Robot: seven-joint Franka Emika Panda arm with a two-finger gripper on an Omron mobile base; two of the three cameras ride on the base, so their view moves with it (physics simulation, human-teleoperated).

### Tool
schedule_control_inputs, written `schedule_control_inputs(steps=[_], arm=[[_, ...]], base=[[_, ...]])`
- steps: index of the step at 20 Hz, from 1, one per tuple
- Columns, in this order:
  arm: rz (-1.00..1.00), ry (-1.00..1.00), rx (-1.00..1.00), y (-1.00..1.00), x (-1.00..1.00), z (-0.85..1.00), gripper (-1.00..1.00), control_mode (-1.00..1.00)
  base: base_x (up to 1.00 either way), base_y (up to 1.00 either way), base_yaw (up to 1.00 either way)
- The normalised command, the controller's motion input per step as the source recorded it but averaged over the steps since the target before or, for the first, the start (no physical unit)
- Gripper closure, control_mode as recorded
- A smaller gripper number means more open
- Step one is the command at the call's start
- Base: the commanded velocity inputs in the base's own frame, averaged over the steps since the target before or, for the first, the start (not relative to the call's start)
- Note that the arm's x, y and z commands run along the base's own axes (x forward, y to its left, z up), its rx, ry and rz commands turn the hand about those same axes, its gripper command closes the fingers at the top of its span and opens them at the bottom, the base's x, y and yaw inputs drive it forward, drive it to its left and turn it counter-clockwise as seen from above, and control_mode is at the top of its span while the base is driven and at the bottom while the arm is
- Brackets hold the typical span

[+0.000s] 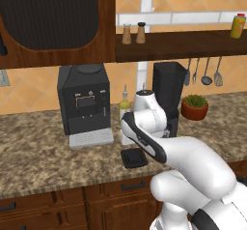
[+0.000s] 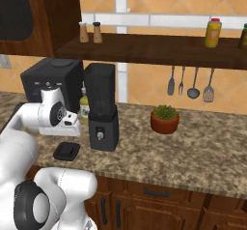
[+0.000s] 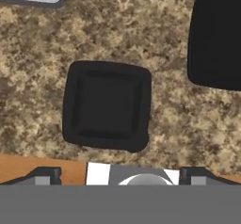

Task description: Close the lid blender by securely placing the lid on top.

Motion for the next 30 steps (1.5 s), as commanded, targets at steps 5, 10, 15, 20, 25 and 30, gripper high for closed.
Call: schedule_control_inputs(steps=[5,10,15,20,25,30], arm=[[0.00,0.02,0.00,0.00,0.00,-0.40,-1.00,-1.00],[0.00,0.06,0.00,0.00,0.00,-0.33,-1.00,-1.00],[0.00,0.03,0.00,0.01,0.03,-0.33,-1.00,-1.00],[0.00,0.00,0.00,0.06,0.05,-0.11,-1.00,-1.00],[0.00,0.00,0.00,0.11,0.04,0.00,-1.00,-1.00],[0.00,0.00,0.00,0.06,0.08,-0.05,-1.00,-1.00]], base=[[0.00,0.00,0.00],[0.00,0.00,0.00],[0.00,0.00,0.00],[0.00,0.00,0.00],[0.00,0.00,0.00],[0.00,0.00,0.00]])
